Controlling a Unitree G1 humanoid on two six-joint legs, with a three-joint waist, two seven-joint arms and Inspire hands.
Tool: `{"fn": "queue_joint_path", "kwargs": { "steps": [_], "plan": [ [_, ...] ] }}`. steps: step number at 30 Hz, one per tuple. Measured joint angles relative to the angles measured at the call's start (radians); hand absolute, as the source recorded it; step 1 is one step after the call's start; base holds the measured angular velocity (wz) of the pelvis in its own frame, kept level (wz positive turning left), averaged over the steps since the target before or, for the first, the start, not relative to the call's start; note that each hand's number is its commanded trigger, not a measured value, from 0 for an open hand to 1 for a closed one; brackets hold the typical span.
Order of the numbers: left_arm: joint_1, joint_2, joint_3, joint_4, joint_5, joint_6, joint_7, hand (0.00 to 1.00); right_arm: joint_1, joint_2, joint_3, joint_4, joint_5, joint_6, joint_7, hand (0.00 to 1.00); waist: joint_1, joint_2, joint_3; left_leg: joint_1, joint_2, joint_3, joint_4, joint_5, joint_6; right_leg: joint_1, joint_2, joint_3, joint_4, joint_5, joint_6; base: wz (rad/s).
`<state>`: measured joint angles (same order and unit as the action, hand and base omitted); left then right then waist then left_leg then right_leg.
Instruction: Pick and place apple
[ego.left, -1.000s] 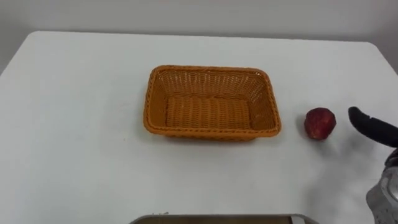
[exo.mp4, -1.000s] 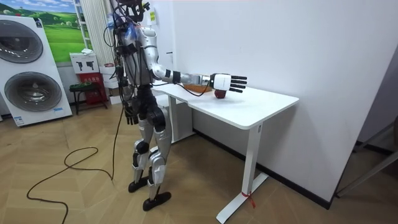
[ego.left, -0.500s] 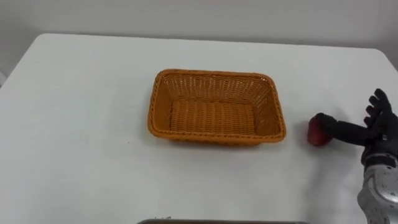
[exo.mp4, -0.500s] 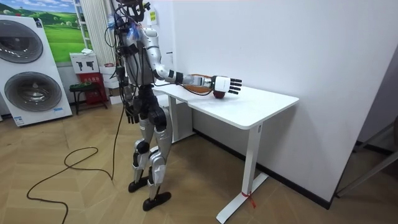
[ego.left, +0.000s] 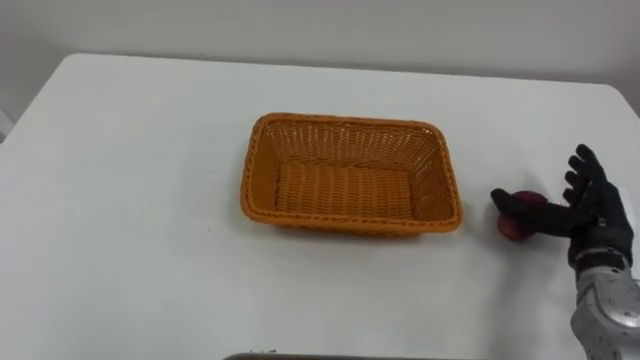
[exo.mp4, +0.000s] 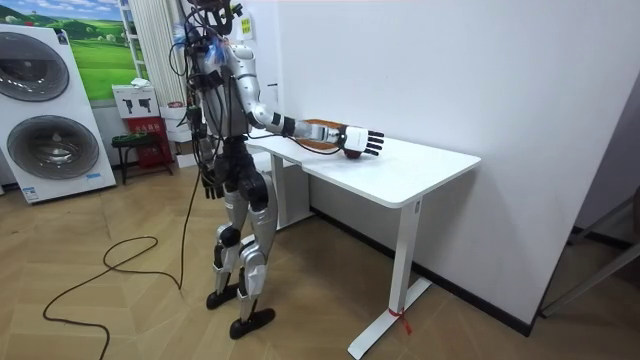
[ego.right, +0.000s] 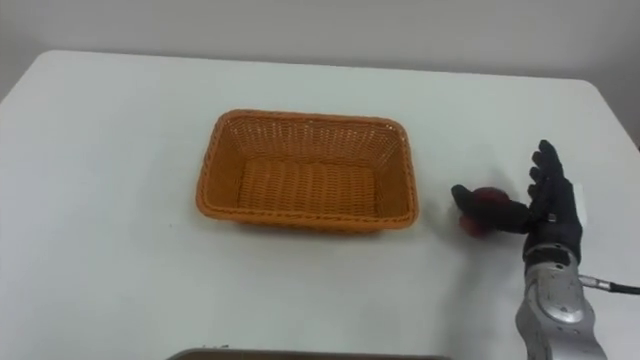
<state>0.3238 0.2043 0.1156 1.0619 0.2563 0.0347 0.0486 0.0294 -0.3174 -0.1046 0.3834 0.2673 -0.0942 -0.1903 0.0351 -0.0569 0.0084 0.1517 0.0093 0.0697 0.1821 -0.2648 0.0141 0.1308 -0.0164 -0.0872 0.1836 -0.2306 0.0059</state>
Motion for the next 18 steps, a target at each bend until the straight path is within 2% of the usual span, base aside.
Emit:
{"fn": "queue_joint_path", "kwargs": {
  "steps": [10, 14, 15, 16, 18],
  "plan": [
    [0.000, 0.002, 0.000, -0.030, 0.014, 0.007, -0.033, 0.00, 0.000, -0.001, 0.006, 0.053, -0.082, 0.000, 0.020, 0.00, -0.001, -0.004, -0.0052, 0.000, 0.001, -0.018, 0.000, 0.000, 0.000, 0.002, -0.001, -0.025, 0.001, 0.000, 0.000, 0.04],
    [0.000, 0.003, -0.001, -0.029, 0.022, 0.007, -0.042, 0.00, 0.000, 0.000, 0.006, 0.087, -0.166, -0.013, 0.022, 0.00, 0.000, -0.005, -0.0057, 0.008, 0.001, -0.020, 0.001, 0.000, 0.000, 0.011, 0.000, -0.025, 0.000, 0.000, 0.000, 0.00],
    [0.000, 0.004, -0.001, -0.028, 0.022, 0.007, -0.042, 0.00, 0.000, 0.000, 0.010, 0.106, -0.188, -0.019, 0.022, 0.05, 0.001, -0.007, -0.0068, 0.012, 0.000, -0.022, 0.001, 0.000, 0.000, 0.013, -0.001, -0.027, 0.000, 0.000, 0.000, 0.04],
    [0.000, 0.004, -0.001, -0.027, 0.022, 0.007, -0.042, 0.00, 0.000, 0.000, 0.013, 0.112, -0.199, -0.022, 0.021, 0.29, 0.001, -0.008, -0.0067, 0.014, 0.000, -0.023, 0.001, 0.000, 0.000, 0.013, -0.001, -0.028, 0.000, 0.000, 0.000, 0.05],
    [0.000, 0.008, 0.000, -0.020, 0.022, 0.007, -0.042, 0.00, 0.000, 0.000, 0.028, 0.136, -0.239, -0.029, 0.022, 1.00, 0.001, -0.013, -0.0103, 0.016, 0.000, -0.028, 0.001, 0.000, 0.000, 0.016, -0.001, -0.028, -0.001, 0.000, 0.000, 0.04]
  ]
}}
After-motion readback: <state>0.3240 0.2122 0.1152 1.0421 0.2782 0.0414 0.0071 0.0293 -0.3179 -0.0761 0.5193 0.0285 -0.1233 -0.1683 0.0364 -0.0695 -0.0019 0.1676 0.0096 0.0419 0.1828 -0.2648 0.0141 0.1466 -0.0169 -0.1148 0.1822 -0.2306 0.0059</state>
